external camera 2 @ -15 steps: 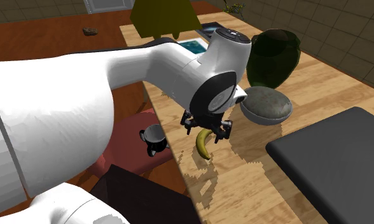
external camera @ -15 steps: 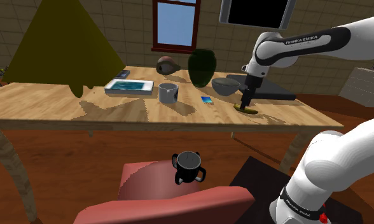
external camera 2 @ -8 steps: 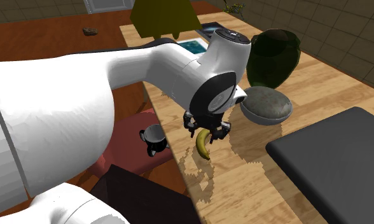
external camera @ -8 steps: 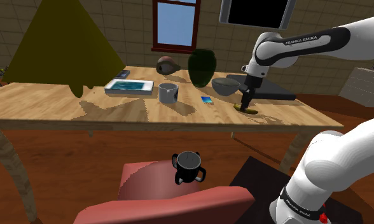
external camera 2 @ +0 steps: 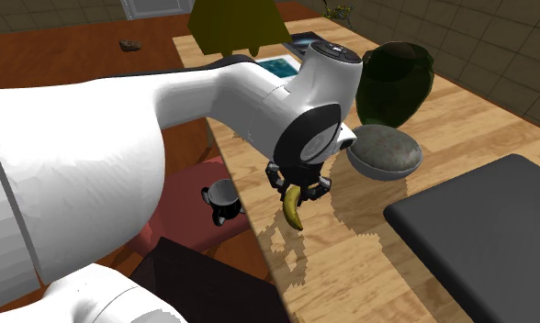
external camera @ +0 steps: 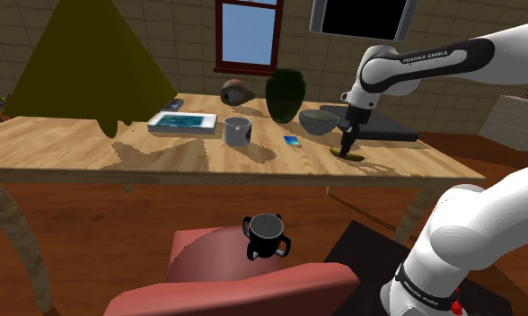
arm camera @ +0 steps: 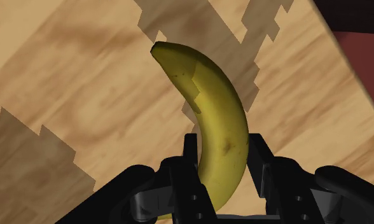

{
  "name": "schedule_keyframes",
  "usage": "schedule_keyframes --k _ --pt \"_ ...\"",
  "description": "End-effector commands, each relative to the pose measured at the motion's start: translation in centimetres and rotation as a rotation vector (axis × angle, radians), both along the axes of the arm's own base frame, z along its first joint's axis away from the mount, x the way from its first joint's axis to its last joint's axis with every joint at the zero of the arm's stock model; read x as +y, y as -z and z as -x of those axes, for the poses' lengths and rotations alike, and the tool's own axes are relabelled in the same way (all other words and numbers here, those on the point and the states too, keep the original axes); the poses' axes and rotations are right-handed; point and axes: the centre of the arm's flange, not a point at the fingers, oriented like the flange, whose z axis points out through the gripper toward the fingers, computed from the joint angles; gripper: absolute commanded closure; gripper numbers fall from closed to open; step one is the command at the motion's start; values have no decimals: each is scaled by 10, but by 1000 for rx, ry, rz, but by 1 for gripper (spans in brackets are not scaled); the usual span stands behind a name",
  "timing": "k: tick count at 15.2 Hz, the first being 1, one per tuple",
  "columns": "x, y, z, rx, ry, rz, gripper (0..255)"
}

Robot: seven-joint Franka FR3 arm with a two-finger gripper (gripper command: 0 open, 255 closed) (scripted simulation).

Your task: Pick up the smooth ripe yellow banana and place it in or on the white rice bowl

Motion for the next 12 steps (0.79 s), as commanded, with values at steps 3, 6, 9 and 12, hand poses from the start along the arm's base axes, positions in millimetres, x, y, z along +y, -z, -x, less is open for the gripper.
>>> schedule_keyframes --k 3,6,9,12 --pt "0 -10 0 0 0 0 255" --pt "0 -26 0 0 0 0 255" --pt "0 -42 0 0 0 0 255" --pt "0 -58 0 0 0 0 255"
